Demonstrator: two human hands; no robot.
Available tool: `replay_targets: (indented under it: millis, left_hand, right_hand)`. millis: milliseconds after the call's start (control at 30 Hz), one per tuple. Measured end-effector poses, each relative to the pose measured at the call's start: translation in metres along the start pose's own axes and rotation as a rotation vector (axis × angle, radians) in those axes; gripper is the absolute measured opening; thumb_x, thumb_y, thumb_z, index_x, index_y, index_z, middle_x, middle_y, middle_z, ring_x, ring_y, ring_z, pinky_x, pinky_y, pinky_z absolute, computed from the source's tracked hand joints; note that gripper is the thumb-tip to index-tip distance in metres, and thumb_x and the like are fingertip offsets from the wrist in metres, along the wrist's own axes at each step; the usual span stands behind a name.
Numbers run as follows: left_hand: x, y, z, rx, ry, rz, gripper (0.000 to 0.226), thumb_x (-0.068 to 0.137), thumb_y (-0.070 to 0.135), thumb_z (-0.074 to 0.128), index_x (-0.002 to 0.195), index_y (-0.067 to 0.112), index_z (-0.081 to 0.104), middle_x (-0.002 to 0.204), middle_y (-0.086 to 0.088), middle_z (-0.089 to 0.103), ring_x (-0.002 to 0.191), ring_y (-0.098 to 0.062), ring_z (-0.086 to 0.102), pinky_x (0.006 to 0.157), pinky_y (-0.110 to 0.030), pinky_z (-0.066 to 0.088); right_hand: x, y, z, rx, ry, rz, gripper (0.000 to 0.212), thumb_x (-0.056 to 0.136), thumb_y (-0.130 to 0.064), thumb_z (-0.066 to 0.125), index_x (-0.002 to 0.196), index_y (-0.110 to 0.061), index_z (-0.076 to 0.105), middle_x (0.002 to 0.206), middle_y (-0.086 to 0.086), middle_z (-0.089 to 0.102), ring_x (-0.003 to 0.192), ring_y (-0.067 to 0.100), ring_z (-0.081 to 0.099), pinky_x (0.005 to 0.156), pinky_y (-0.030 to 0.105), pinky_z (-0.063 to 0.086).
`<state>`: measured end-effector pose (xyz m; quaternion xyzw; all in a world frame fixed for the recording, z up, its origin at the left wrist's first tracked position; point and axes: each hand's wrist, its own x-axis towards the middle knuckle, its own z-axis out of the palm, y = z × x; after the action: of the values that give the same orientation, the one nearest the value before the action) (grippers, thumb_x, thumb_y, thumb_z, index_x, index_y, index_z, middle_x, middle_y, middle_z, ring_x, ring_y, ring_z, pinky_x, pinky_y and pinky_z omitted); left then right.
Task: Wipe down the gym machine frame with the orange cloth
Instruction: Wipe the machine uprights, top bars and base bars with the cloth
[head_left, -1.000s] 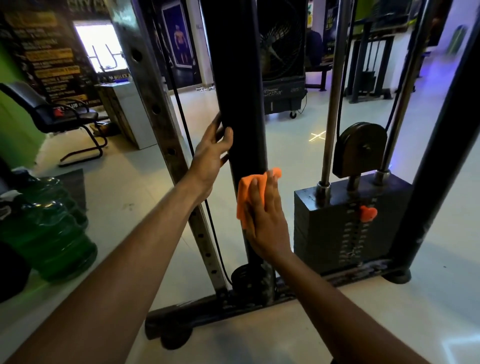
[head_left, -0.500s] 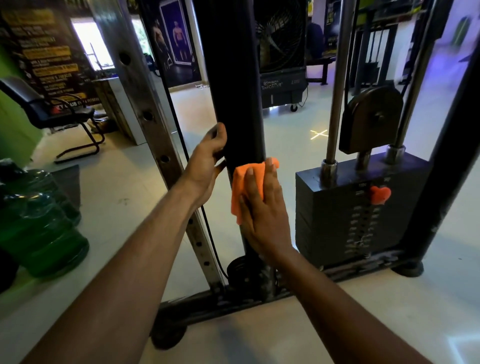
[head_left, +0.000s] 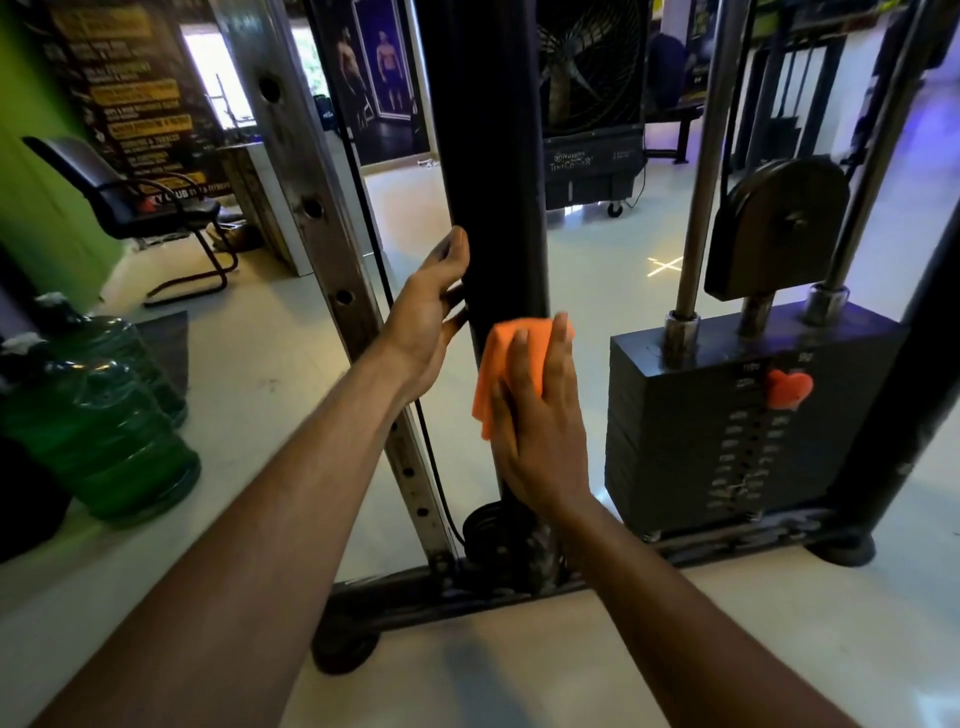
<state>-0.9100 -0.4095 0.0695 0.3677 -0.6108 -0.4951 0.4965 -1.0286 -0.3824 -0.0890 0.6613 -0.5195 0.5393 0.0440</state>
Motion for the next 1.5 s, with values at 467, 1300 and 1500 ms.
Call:
replay_targets:
  millis: [467, 1300, 1500]
  left_hand:
    - [-0.014, -0.046, -0.008, -0.009, -0.011, 0.004, 0.043, 0.114, 0.043, 0.045, 0.155, 0.035, 0.054, 0.15, 0.013, 0.064, 0.142, -0.018, 0.057, 0.124, -0.052, 0.04]
    - [-0.02, -0.071, -0.008, 0.08, -0.033, -0.033, 0.055, 0.108, 0.048, 0.054, 0.162, 0.037, 0.044, 0.159, 0.008, 0.055, 0.147, -0.017, 0.052, 0.125, -0.055, 0.04]
    - [-0.02, -0.091, -0.009, 0.096, -0.02, -0.028, 0.053, 0.111, 0.047, 0.049, 0.162, 0.035, 0.044, 0.157, 0.008, 0.057, 0.144, -0.019, 0.055, 0.123, -0.054, 0.043]
  right_hand:
    - [0.002, 0.007, 0.003, 0.004, 0.015, -0.012, 0.076, 0.115, -0.056, 0.036, 0.17, -0.039, -0.013, 0.18, 0.0, -0.024, 0.169, 0.035, 0.0, 0.116, 0.068, 0.047]
    - [-0.045, 0.039, 0.02, 0.015, -0.082, -0.015, 0.08, 0.115, -0.053, 0.04, 0.167, -0.049, -0.021, 0.179, 0.002, -0.026, 0.168, 0.04, 0.002, 0.119, 0.069, 0.041]
    - [-0.02, 0.025, 0.027, 0.006, 0.045, -0.019, 0.076, 0.116, -0.054, 0.034, 0.168, -0.044, -0.021, 0.18, 0.009, -0.016, 0.169, 0.038, -0.002, 0.127, 0.067, 0.03]
